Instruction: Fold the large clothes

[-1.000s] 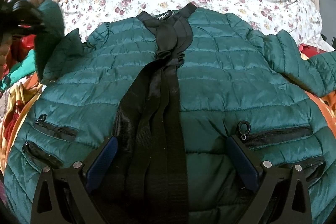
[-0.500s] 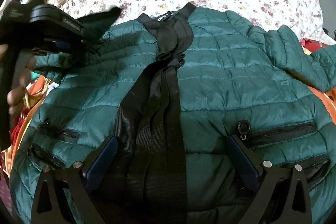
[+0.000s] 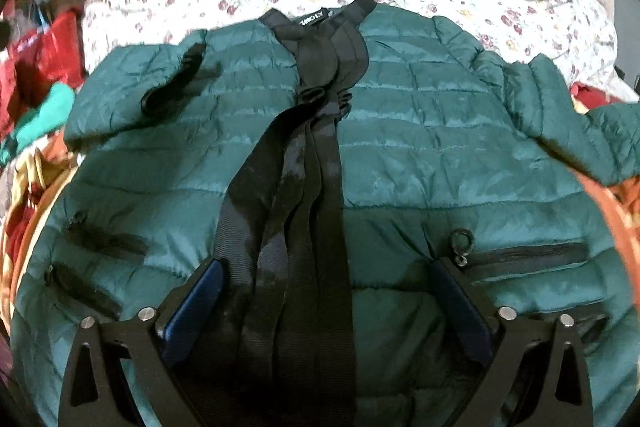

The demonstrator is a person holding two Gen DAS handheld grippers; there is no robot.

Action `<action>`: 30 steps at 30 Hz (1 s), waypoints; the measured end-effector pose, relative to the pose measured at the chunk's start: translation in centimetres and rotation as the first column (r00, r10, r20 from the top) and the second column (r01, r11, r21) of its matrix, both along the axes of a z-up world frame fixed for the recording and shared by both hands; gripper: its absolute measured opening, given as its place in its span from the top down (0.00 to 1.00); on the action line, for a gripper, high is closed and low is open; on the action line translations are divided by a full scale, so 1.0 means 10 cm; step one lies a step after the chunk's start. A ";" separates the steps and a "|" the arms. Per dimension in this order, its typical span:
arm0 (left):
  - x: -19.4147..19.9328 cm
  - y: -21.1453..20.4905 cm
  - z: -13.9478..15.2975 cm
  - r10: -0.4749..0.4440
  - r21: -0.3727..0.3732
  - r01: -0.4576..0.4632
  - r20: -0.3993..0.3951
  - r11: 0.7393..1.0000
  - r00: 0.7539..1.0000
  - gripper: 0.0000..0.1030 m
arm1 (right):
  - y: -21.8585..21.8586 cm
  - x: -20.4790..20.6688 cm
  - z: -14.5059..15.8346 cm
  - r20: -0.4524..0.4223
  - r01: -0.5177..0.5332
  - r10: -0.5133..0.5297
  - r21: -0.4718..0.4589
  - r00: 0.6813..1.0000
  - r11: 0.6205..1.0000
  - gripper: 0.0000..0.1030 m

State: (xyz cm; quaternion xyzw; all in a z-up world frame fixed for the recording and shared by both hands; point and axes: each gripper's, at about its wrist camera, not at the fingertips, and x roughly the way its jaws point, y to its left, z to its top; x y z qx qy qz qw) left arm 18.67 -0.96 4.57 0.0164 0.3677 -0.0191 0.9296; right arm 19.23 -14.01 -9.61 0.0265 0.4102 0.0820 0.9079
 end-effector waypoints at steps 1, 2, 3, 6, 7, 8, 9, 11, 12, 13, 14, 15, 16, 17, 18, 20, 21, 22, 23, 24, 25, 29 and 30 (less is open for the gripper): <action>-0.08 0.10 0.00 0.024 -0.010 -0.023 0.009 1.000 1.000 0.38 | -0.01 -0.05 0.07 0.006 0.001 -0.001 0.006 1.000 1.000 0.08; -0.17 0.21 -0.01 0.053 -0.018 -0.053 0.022 0.998 0.998 0.37 | -0.03 -0.11 0.16 0.023 -0.002 0.001 0.026 1.000 1.000 0.08; -0.23 0.31 -0.04 0.087 -0.012 -0.087 0.039 0.996 0.995 0.36 | -0.04 -0.17 0.27 0.040 -0.010 0.009 0.044 0.999 0.999 0.08; -0.25 0.46 -0.18 0.144 0.050 -0.148 0.072 0.988 0.987 0.36 | 0.05 -0.22 0.55 0.069 -0.066 0.062 0.058 0.996 0.996 0.08; -0.21 0.49 -0.22 0.153 0.069 -0.159 0.080 0.985 0.985 0.36 | 0.11 -0.19 0.63 0.070 -0.088 0.084 0.060 0.994 0.994 0.08; -0.15 0.50 -0.29 0.166 0.089 -0.173 0.089 0.981 0.982 0.36 | 0.17 -0.14 0.70 0.066 -0.108 0.103 0.069 0.992 0.992 0.08; -0.11 0.51 -0.33 0.171 0.092 -0.179 0.095 0.980 0.981 0.36 | 0.22 -0.08 0.75 0.062 -0.121 0.116 0.084 0.991 0.989 0.09; -0.03 0.57 -0.43 0.174 0.066 -0.181 0.099 0.981 0.980 0.36 | 0.33 0.10 0.81 0.039 -0.127 0.123 0.144 0.992 0.981 0.13; 0.00 0.62 -0.49 0.175 0.042 -0.180 0.101 0.983 0.979 0.36 | 0.39 0.19 0.82 0.021 -0.125 0.123 0.171 0.992 0.977 0.19; 0.03 0.66 -0.56 0.180 0.022 -0.183 0.102 0.983 0.978 0.36 | 0.46 0.33 0.81 -0.011 -0.118 0.123 0.208 0.992 0.971 0.23; 0.04 0.69 -0.60 0.184 0.011 -0.186 0.100 0.982 0.978 0.36 | 0.55 0.47 0.79 -0.046 -0.108 0.123 0.245 0.991 0.964 0.28; 0.06 0.73 -0.66 0.191 0.001 -0.192 0.096 0.981 0.977 0.36 | 0.63 0.59 0.76 -0.072 -0.099 0.122 0.265 0.990 0.959 0.29; 0.08 0.77 -0.73 0.196 -0.005 -0.196 0.089 0.981 0.977 0.36 | 0.74 0.74 0.73 -0.097 -0.094 0.124 0.276 0.988 0.956 0.29; 0.09 0.81 -0.79 0.199 -0.007 -0.199 0.084 0.980 0.976 0.36 | 0.83 0.85 0.70 -0.111 -0.090 0.125 0.277 0.986 0.957 0.29; 0.12 0.86 -0.86 0.200 -0.001 -0.201 0.078 0.980 0.977 0.36 | 0.94 0.99 0.65 -0.124 -0.082 0.121 0.279 0.985 0.957 0.29; 0.16 0.90 -0.91 0.197 0.008 -0.198 0.059 0.980 0.979 0.36 | 1.08 1.22 0.55 -0.156 -0.056 0.109 0.310 0.982 0.949 0.29; 0.18 0.93 -0.93 0.194 0.000 -0.194 0.049 0.981 0.980 0.36 | 1.13 1.34 0.48 -0.186 -0.035 0.104 0.339 0.977 0.940 0.29; 0.20 0.97 -0.94 0.196 -0.018 -0.195 0.041 0.981 0.980 0.36 | 1.16 1.43 0.42 -0.214 -0.012 0.099 0.375 0.972 0.927 0.29; 0.21 1.00 -0.95 0.201 -0.037 -0.200 0.036 0.979 0.979 0.36 | 1.19 1.50 0.37 -0.235 0.009 0.098 0.417 0.967 0.909 0.29; 0.20 1.03 -0.96 0.206 -0.055 -0.204 0.032 0.977 0.978 0.36 | 1.22 1.56 0.32 -0.250 0.026 0.101 0.458 0.963 0.889 0.29; 0.20 1.04 -0.97 0.204 -0.063 -0.202 0.027 0.977 0.979 0.36 | 1.26 1.61 0.29 -0.260 0.037 0.102 0.481 0.960 0.876 0.29; 0.20 1.03 -0.98 0.198 -0.056 -0.196 0.037 0.979 0.979 0.36 | 1.45 1.71 0.31 -0.268 0.005 0.143 0.486 0.953 0.874 0.81; 0.21 1.03 -0.98 0.201 -0.053 -0.198 0.039 0.979 0.979 0.36 | 1.47 1.73 0.33 -0.277 -0.008 0.163 0.485 0.947 0.874 0.87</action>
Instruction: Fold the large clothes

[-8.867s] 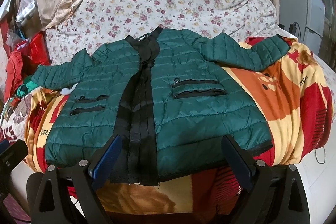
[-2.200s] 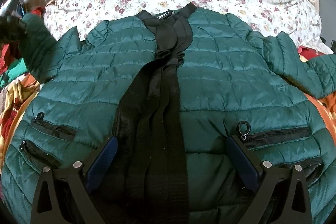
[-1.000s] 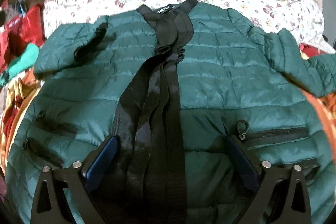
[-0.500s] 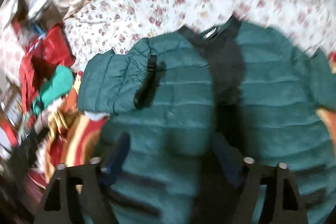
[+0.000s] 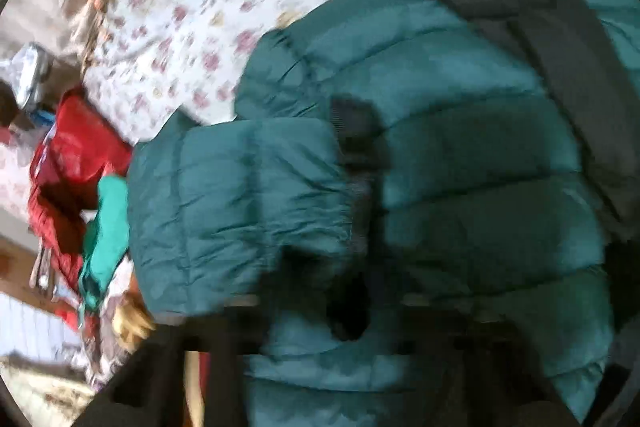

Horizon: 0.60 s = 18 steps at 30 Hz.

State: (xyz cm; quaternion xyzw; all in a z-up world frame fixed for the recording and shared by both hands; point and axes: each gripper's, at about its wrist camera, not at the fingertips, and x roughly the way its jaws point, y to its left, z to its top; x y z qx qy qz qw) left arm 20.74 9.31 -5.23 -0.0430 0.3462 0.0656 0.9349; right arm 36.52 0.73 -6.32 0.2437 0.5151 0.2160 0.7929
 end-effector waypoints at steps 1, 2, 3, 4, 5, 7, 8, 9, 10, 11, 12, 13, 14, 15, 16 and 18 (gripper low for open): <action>0.00 0.01 0.00 0.002 -0.002 -0.002 0.000 1.000 1.000 0.36 | -0.01 -0.01 0.04 0.013 0.001 -0.001 -0.007 1.000 1.000 0.89; 0.00 0.02 -0.01 0.003 -0.009 -0.003 -0.002 1.000 1.000 0.36 | -0.04 -0.02 0.11 0.036 0.007 -0.006 -0.022 0.999 1.000 0.91; 0.01 0.03 -0.01 0.003 -0.019 -0.004 -0.006 1.000 1.000 0.36 | -0.09 -0.04 0.18 0.057 0.016 -0.013 -0.042 0.998 0.999 0.92; 0.01 0.03 -0.01 0.002 -0.029 -0.002 -0.011 1.000 1.000 0.36 | -0.17 -0.05 0.25 0.071 0.030 -0.026 -0.058 0.997 0.998 0.92; 0.01 0.04 -0.02 -0.001 -0.036 0.001 -0.015 0.999 1.000 0.36 | -0.23 -0.01 0.29 0.082 0.044 -0.039 -0.070 0.996 0.997 0.93; 0.01 0.04 -0.03 -0.006 -0.041 0.006 -0.022 0.999 1.000 0.36 | -0.42 -0.01 0.40 0.112 0.080 -0.068 -0.111 0.991 0.991 0.93; 0.02 0.04 -0.04 -0.009 -0.042 0.008 -0.027 0.999 1.000 0.36 | -0.53 0.00 0.46 0.129 0.102 -0.083 -0.148 0.988 0.984 0.94; 0.02 0.03 -0.06 -0.010 -0.041 0.008 -0.032 0.999 0.999 0.36 | -0.64 0.01 0.49 0.141 0.124 -0.099 -0.184 0.985 0.975 0.94; 0.02 0.02 -0.07 -0.012 -0.041 0.011 -0.039 0.999 0.999 0.36 | -0.75 0.02 0.52 0.148 0.145 -0.114 -0.214 0.982 0.966 0.94; 0.03 0.02 -0.09 -0.017 -0.047 0.015 -0.049 0.999 0.999 0.36 | -0.88 0.04 0.53 0.153 0.170 -0.134 -0.248 0.979 0.954 0.94; 0.05 0.01 -0.11 -0.021 -0.055 0.018 -0.060 0.998 0.998 0.36 | -0.97 0.05 0.54 0.156 0.188 -0.149 -0.273 0.976 0.944 0.94; 0.05 0.01 -0.12 -0.022 -0.063 0.018 -0.065 0.998 0.998 0.36 | -1.09 0.07 0.54 0.160 0.207 -0.165 -0.300 0.973 0.931 0.94; 0.05 0.01 -0.12 -0.022 -0.065 0.017 -0.067 0.998 0.998 0.36 | -1.22 0.09 0.53 0.163 0.229 -0.184 -0.331 0.969 0.915 0.94; 0.06 0.00 -0.13 -0.022 -0.064 0.018 -0.068 0.998 0.997 0.36 | -1.31 0.11 0.51 0.163 0.244 -0.198 -0.353 0.967 0.903 0.94; 0.06 -0.02 -0.13 -0.025 -0.062 0.020 -0.069 0.998 0.997 0.36 | -1.44 0.13 0.49 0.161 0.265 -0.218 -0.378 0.962 0.887 0.94; 0.06 -0.05 -0.14 -0.028 -0.057 0.024 -0.073 0.998 0.997 0.36 | -1.64 0.18 0.42 0.153 0.297 -0.256 -0.414 0.955 0.861 0.94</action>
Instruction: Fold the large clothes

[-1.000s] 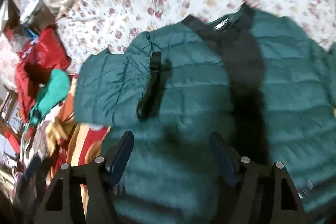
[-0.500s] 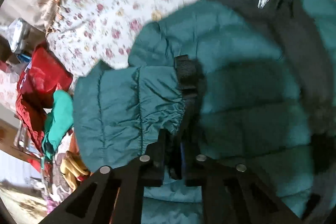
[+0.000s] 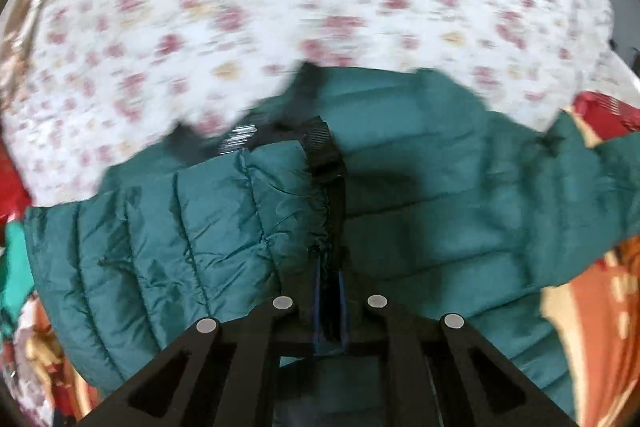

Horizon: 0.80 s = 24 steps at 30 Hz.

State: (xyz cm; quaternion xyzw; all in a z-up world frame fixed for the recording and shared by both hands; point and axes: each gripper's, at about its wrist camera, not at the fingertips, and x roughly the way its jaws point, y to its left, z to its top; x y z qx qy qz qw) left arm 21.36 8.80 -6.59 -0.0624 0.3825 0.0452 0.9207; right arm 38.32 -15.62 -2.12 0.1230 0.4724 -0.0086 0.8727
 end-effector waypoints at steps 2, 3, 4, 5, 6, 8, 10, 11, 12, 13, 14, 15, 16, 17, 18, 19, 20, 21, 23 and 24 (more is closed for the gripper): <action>0.01 -0.03 -0.02 -0.008 0.003 0.008 -0.006 1.000 1.000 0.36 | -0.17 0.05 -0.11 -0.022 0.036 -0.037 -0.038 0.999 0.999 0.94; 0.01 -0.05 -0.03 -0.015 0.007 0.015 -0.011 1.000 1.000 0.36 | -0.23 0.09 -0.13 -0.032 0.045 -0.047 -0.048 0.998 0.998 0.94; 0.02 -0.08 -0.04 -0.022 0.013 0.022 -0.016 1.000 1.000 0.36 | -0.28 0.12 -0.19 -0.043 0.055 -0.058 -0.057 0.997 0.997 0.94; 0.02 -0.10 -0.05 -0.026 0.018 0.026 -0.020 0.999 0.999 0.36 | -0.33 0.15 -0.27 -0.056 0.064 -0.067 -0.060 0.996 0.996 0.94; 0.02 -0.13 -0.07 -0.031 0.025 0.032 -0.023 0.999 0.999 0.36 | -0.39 0.17 -0.32 -0.064 0.068 -0.072 -0.060 0.995 0.996 0.94; 0.03 -0.17 -0.09 -0.040 0.039 0.041 -0.032 0.998 0.999 0.36 | -0.40 0.22 -0.45 -0.074 0.081 -0.085 -0.061 0.994 0.995 0.94; 0.05 -0.21 -0.11 -0.042 0.054 0.044 -0.043 0.998 0.998 0.36 | -0.41 0.23 -0.54 -0.069 0.104 -0.108 -0.066 0.992 0.992 0.94; 0.05 -0.23 -0.12 -0.042 0.060 0.045 -0.048 0.997 0.998 0.36 | -0.44 0.21 -0.57 -0.059 0.117 -0.121 -0.061 0.991 0.991 0.93; 0.05 -0.24 -0.12 -0.042 0.061 0.046 -0.052 0.997 0.998 0.36 | -0.43 0.23 -0.58 -0.053 0.127 -0.130 -0.055 0.990 0.990 0.89; 0.05 -0.25 -0.11 -0.042 0.062 0.045 -0.053 0.997 0.998 0.36 | -0.44 0.24 -0.58 -0.045 0.135 -0.137 -0.047 0.990 0.990 0.88; 0.05 -0.26 -0.11 -0.041 0.064 0.044 -0.050 0.997 0.998 0.36 | -0.45 0.24 -0.57 -0.040 0.140 -0.142 -0.047 0.989 0.989 0.85; 0.04 -0.27 -0.10 -0.039 0.073 0.042 -0.044 0.996 0.998 0.36 | -0.47 0.24 -0.56 -0.036 0.138 -0.139 -0.038 0.990 0.990 0.79; 0.02 -0.29 -0.09 -0.039 0.083 0.042 -0.040 0.996 0.998 0.36 | -0.49 0.22 -0.52 -0.030 0.134 -0.134 -0.018 0.990 0.991 0.74; 0.00 -0.32 -0.08 -0.040 0.094 0.043 -0.036 0.995 0.999 0.36 | -0.51 0.17 -0.48 -0.023 0.132 -0.132 0.002 0.991 0.991 0.60; -0.03 -0.34 -0.07 -0.042 0.096 0.045 -0.033 0.994 0.999 0.36 | -0.57 0.11 -0.42 -0.008 0.132 -0.132 0.038 0.991 0.991 0.53; -0.06 -0.36 -0.06 -0.046 0.097 0.049 -0.032 0.994 0.998 0.36 | -0.62 0.04 -0.36 0.010 0.134 -0.135 0.065 0.991 0.989 0.52; -0.10 -0.40 -0.06 -0.056 0.093 0.058 -0.032 0.994 0.998 0.36 | -0.69 -0.06 -0.29 0.027 0.132 -0.135 0.084 0.990 0.988 0.52; -0.13 -0.43 -0.04 -0.065 0.091 0.068 -0.030 0.994 0.997 0.36 | -0.76 -0.14 -0.24 0.035 0.125 -0.128 0.092 0.991 0.988 0.52; -0.22 -0.53 -0.03 -0.089 0.101 0.091 -0.021 0.991 0.996 0.36 | -0.90 -0.32 -0.16 0.039 0.106 -0.110 0.093 0.993 0.990 0.52; -0.27 -0.59 -0.03 -0.106 0.114 0.107 -0.014 0.988 0.994 0.36 | -1.01 -0.43 -0.14 0.039 0.103 -0.106 0.081 0.994 0.991 0.52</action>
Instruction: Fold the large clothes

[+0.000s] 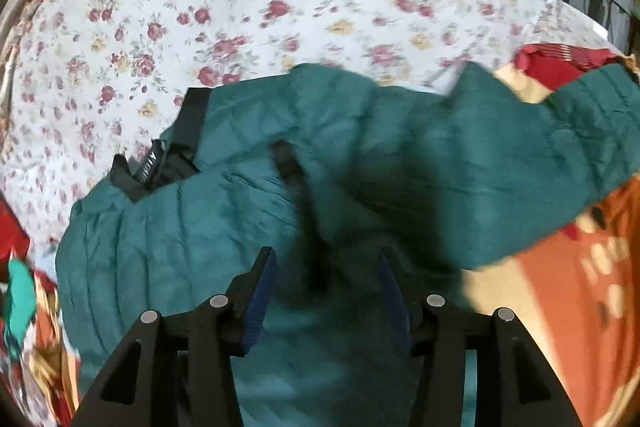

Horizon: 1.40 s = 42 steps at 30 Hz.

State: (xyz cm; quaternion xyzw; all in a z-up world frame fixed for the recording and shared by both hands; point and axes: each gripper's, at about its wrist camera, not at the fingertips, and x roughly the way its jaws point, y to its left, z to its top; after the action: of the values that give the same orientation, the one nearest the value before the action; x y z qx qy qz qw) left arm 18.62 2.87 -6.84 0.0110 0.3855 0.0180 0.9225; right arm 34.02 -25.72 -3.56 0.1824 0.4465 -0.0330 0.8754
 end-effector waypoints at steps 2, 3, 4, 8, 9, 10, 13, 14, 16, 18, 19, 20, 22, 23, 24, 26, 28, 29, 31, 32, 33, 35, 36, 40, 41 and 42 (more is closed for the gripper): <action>-0.07 -0.11 -0.02 -0.034 0.016 0.034 0.005 0.999 0.999 0.36 | -0.31 -0.20 0.00 0.004 0.018 -0.018 -0.045 1.000 0.999 0.52; -0.09 -0.15 -0.04 -0.047 0.016 0.046 0.002 0.999 0.999 0.36 | -0.39 -0.30 0.01 0.005 0.034 -0.034 -0.069 0.999 0.997 0.52; -0.10 -0.18 -0.06 -0.061 0.010 0.061 -0.006 0.998 0.998 0.36 | -0.62 -0.40 0.00 0.007 0.072 -0.072 -0.108 0.997 0.992 0.52; -0.08 -0.28 -0.14 -0.079 0.013 0.079 -0.017 0.997 0.997 0.36 | -1.49 -0.67 -0.04 0.014 0.231 -0.231 -0.145 0.973 0.962 0.52; -0.06 -0.30 -0.16 -0.077 0.015 0.077 -0.022 0.997 0.997 0.36 | -1.72 -0.73 -0.04 0.021 0.277 -0.277 -0.146 0.961 0.950 0.52; -0.04 -0.31 -0.18 -0.075 0.014 0.076 -0.027 0.997 0.997 0.36 | -1.91 -0.77 -0.03 0.027 0.314 -0.313 -0.145 0.949 0.938 0.52; 0.04 -0.33 -0.26 -0.071 0.004 0.071 -0.052 0.997 0.996 0.36 | -2.37 -0.84 -0.03 0.032 0.397 -0.397 -0.148 0.917 0.906 0.52; 0.06 -0.33 -0.28 -0.064 0.010 0.065 -0.058 0.998 0.996 0.36 | -2.50 -0.84 -0.03 0.033 0.417 -0.417 -0.154 0.908 0.896 0.52; 0.10 -0.34 -0.32 -0.052 0.021 0.054 -0.058 0.998 0.997 0.36 | -2.73 -0.77 -0.04 0.031 0.457 -0.459 -0.172 0.888 0.873 0.52; 0.12 -0.36 -0.35 -0.046 0.036 0.048 -0.056 0.998 0.997 0.35 | -2.88 -0.69 -0.06 0.031 0.481 -0.483 -0.152 0.875 0.863 0.52; 0.12 -0.37 -0.37 -0.044 0.048 0.046 -0.053 0.998 0.998 0.34 | -2.94 -0.67 -0.07 0.006 0.495 -0.498 -0.124 0.867 0.860 0.52; 0.12 -0.40 -0.39 -0.039 0.069 0.042 -0.047 0.997 0.998 0.33 | -2.98 -0.62 -0.08 0.003 0.499 -0.502 -0.115 0.865 0.859 0.52; 0.12 -0.44 -0.42 -0.036 0.099 0.040 -0.037 0.994 0.999 0.31 | -3.03 -0.53 -0.12 -0.006 0.498 -0.502 -0.116 0.865 0.859 0.53; 0.12 -0.46 -0.43 -0.035 0.111 0.039 -0.033 0.993 0.999 0.31 | -3.03 -0.47 -0.14 -0.012 0.492 -0.497 -0.123 0.868 0.862 0.60; 0.13 -0.46 -0.44 -0.034 0.117 0.037 -0.031 0.992 0.999 0.31 | -3.03 -0.43 -0.16 -0.018 0.478 -0.483 -0.125 0.875 0.870 0.80; 0.14 -0.45 -0.44 -0.030 0.118 0.034 -0.032 0.992 0.999 0.30 | -3.00 -0.38 -0.17 -0.032 0.459 -0.466 -0.130 0.884 0.879 0.90; 0.15 -0.44 -0.44 -0.028 0.110 0.032 -0.036 0.993 0.999 0.30 | -2.96 -0.41 -0.07 -0.003 0.454 -0.459 -0.134 0.889 0.881 0.94; 0.15 -0.43 -0.44 -0.028 0.106 0.032 -0.038 0.994 0.999 0.30 | -2.93 -0.44 0.00 0.012 0.451 -0.454 -0.142 0.891 0.881 0.94; 0.15 -0.42 -0.43 -0.027 0.100 0.031 -0.040 0.994 0.999 0.30 | -2.84 -0.50 0.16 0.042 0.442 -0.441 -0.155 0.897 0.884 0.95; 0.14 -0.42 -0.42 -0.027 0.098 0.031 -0.041 0.995 0.999 0.30 | -2.76 -0.52 0.27 0.061 0.428 -0.424 -0.157 0.904 0.890 0.95; 0.14 -0.41 -0.41 -0.026 0.096 0.030 -0.043 0.995 0.999 0.30 | -2.69 -0.53 0.36 0.076 0.416 -0.409 -0.159 0.910 0.896 0.96; 0.12 -0.39 -0.36 -0.027 0.080 0.030 -0.043 0.996 0.999 0.30 | -2.45 -0.56 0.63 0.120 0.371 -0.356 -0.154 0.927 0.916 0.96; 0.10 -0.38 -0.33 -0.025 0.073 0.028 -0.037 0.997 0.999 0.30 | -2.33 -0.55 0.76 0.138 0.346 -0.327 -0.149 0.935 0.926 0.96; 0.01 -0.25 -0.15 -0.020 0.032 0.019 0.013 0.999 1.000 0.30 | -1.63 -0.50 1.23 0.204 0.197 -0.168 -0.133 0.964 0.971 0.96; 0.00 -0.20 -0.11 -0.016 0.019 0.015 0.022 1.000 1.000 0.30 | -1.42 -0.48 1.32 0.217 0.154 -0.123 -0.131 0.968 0.979 0.96; -0.01 -0.14 -0.07 -0.008 0.006 0.008 0.028 1.000 1.000 0.30 | -1.16 -0.47 1.42 0.230 0.103 -0.071 -0.130 0.971 0.986 0.96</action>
State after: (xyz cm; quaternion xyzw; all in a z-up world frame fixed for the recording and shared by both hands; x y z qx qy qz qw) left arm 18.50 1.51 -7.55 0.0149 0.3726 0.0154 0.9278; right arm 29.32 -37.36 10.65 0.1420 0.3327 -0.0820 0.9287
